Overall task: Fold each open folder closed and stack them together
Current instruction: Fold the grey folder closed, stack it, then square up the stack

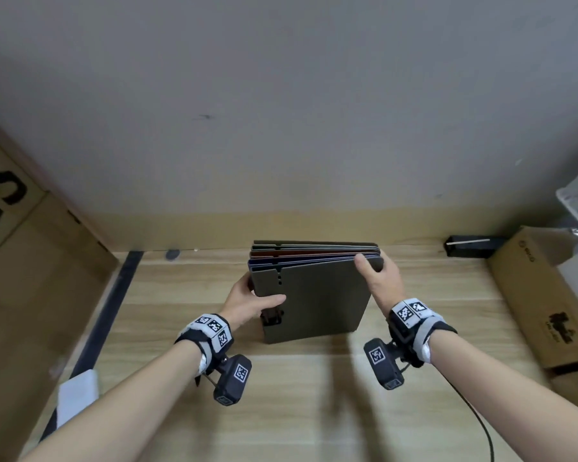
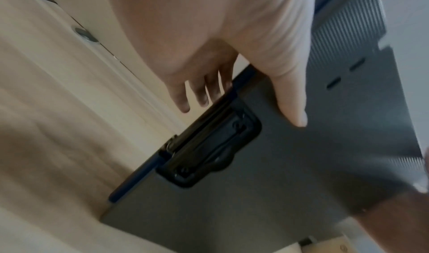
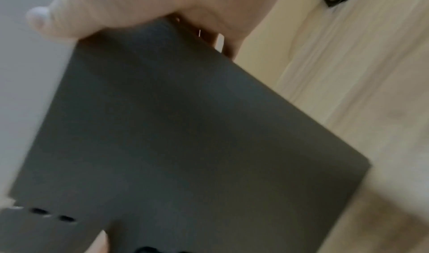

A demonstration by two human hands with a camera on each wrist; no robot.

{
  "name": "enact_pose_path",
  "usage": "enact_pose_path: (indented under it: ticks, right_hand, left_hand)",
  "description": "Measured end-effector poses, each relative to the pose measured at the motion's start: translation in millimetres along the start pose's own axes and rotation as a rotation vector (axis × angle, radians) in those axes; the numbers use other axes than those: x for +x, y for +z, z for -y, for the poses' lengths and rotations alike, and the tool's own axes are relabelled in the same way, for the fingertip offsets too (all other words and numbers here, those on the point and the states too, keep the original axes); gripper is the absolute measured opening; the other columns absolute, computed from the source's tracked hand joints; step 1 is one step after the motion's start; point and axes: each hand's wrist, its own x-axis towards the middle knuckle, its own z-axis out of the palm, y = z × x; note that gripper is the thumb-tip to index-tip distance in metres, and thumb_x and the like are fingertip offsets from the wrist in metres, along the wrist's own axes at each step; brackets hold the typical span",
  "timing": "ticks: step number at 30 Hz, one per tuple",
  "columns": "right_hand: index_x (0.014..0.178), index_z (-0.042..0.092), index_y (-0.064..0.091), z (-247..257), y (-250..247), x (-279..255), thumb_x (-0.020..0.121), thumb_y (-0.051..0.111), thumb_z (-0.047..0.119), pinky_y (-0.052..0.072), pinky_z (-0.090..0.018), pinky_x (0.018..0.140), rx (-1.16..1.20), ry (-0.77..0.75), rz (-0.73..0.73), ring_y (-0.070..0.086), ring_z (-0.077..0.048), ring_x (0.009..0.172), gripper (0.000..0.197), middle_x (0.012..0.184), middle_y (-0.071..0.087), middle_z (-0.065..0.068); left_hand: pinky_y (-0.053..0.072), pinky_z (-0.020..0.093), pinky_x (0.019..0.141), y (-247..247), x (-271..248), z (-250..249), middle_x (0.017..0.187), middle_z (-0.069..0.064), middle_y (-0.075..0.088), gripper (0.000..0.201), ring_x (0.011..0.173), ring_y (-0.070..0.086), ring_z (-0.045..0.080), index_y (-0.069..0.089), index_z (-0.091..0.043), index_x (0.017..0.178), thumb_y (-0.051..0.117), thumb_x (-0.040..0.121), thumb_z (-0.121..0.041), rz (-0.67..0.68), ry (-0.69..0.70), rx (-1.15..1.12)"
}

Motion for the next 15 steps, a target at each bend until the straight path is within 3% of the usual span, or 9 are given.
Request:
enact_pose_path:
  ticks: [2,3,5,8,11,13,15]
  right_hand:
    - [0.094,0.014,0.065,17,3,6,0.09,0.066,0.038,0.043,-0.024,0.082,0.036,-0.048,-0.037,0.053,-0.001,0.078,0.024,0.085,0.06,0.015]
    - [0.079,0.016,0.059,24,6,8,0.091,0.066,0.035,0.039,-0.019,0.073,0.054,-0.082,-0.031,0.047,-0.001,0.068,0.024,0.071,0.053,0.017]
    - [0.065,0.018,0.048,28,10,9,0.091,0.067,0.026,0.034,-0.015,0.061,0.073,-0.114,-0.037,0.038,-0.003,0.058,0.034,0.059,0.043,0.015]
    - [0.064,0.014,0.05,23,15,6,0.091,0.066,0.02,0.033,-0.016,0.059,0.06,-0.124,-0.095,0.037,-0.005,0.058,0.033,0.06,0.043,0.009]
    - [0.064,0.012,0.053,17,17,-1,0.091,0.065,0.018,0.03,-0.021,0.055,0.067,-0.105,-0.131,0.033,-0.007,0.056,0.03,0.056,0.041,0.011]
    - [0.063,0.007,0.053,14,17,-4,0.088,0.065,0.024,0.027,-0.029,0.057,0.095,-0.077,-0.14,0.033,-0.013,0.059,0.032,0.058,0.039,0.004]
    - [0.063,0.005,0.053,12,16,-7,0.085,0.064,0.032,0.026,-0.032,0.063,0.11,-0.044,-0.131,0.033,-0.018,0.064,0.036,0.063,0.038,-0.004]
  left_hand:
    - [0.05,0.025,0.095,-9,-1,-9,0.112,-0.008,0.069,0.052,0.103,0.066,0.005,0.059,-0.026,0.114,0.087,0.072,-0.014,0.059,-0.012,-0.001]
    - [0.048,0.026,0.097,-12,-2,-13,0.113,-0.009,0.068,0.052,0.105,0.065,0.005,0.058,-0.028,0.114,0.086,0.073,-0.015,0.084,-0.016,0.009]
    - [0.046,0.027,0.1,-14,-8,-21,0.115,-0.011,0.068,0.056,0.107,0.063,0.003,0.057,-0.027,0.12,0.086,0.073,-0.018,0.109,-0.002,0.037]
    - [0.044,0.027,0.103,-14,-11,-31,0.119,-0.013,0.066,0.068,0.109,0.062,-0.001,0.052,-0.025,0.13,0.087,0.071,-0.025,0.102,0.029,-0.004]
    - [0.035,0.034,0.112,-6,-11,-44,0.127,-0.01,0.063,0.072,0.123,0.055,0.009,0.053,-0.032,0.128,0.084,0.066,-0.05,0.036,0.02,-0.203]
    - [0.034,0.046,0.115,2,-10,-52,0.13,0.001,0.065,0.071,0.126,0.055,0.02,0.06,-0.028,0.127,0.073,0.069,-0.067,-0.017,-0.027,-0.372]
    - [0.039,0.047,0.109,9,-11,-56,0.125,0.006,0.068,0.059,0.122,0.059,0.024,0.066,-0.023,0.121,0.057,0.083,-0.068,-0.068,-0.063,-0.452]
